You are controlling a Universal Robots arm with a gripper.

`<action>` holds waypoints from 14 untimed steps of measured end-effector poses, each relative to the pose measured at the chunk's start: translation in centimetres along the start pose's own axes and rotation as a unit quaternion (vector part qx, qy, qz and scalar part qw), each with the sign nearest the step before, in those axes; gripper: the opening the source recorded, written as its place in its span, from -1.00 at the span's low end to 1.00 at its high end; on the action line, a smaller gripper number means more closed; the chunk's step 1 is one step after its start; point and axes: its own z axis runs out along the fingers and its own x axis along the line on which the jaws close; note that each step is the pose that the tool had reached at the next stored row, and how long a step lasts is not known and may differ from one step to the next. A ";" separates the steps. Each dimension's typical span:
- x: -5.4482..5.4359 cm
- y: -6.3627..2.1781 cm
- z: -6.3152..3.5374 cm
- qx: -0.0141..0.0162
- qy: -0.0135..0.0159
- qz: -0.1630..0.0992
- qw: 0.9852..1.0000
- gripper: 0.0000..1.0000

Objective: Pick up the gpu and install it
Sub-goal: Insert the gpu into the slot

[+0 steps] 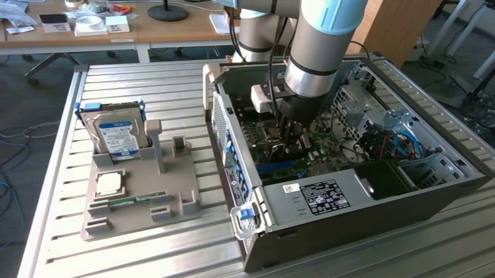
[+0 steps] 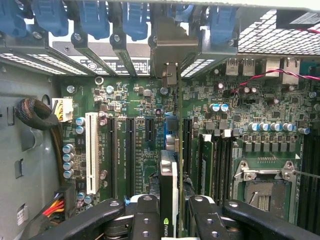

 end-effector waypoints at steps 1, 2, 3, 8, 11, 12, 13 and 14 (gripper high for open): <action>0.0 0.00 0.02 0.000 0.000 0.000 1.000 -0.46; 0.0 0.00 0.05 0.000 0.000 0.000 1.000 -0.46; 0.0 0.00 0.07 0.000 0.000 0.000 1.000 -0.46; 0.0 0.00 0.08 0.000 0.000 0.000 1.000 -0.46; 0.0 0.00 0.14 0.000 0.000 0.000 1.000 -0.46; 0.0 0.00 0.13 0.000 0.000 0.000 1.000 -0.46; 0.0 0.00 0.14 0.000 0.000 0.000 1.000 -0.46; 0.0 0.00 0.14 0.000 0.000 0.000 1.000 -0.46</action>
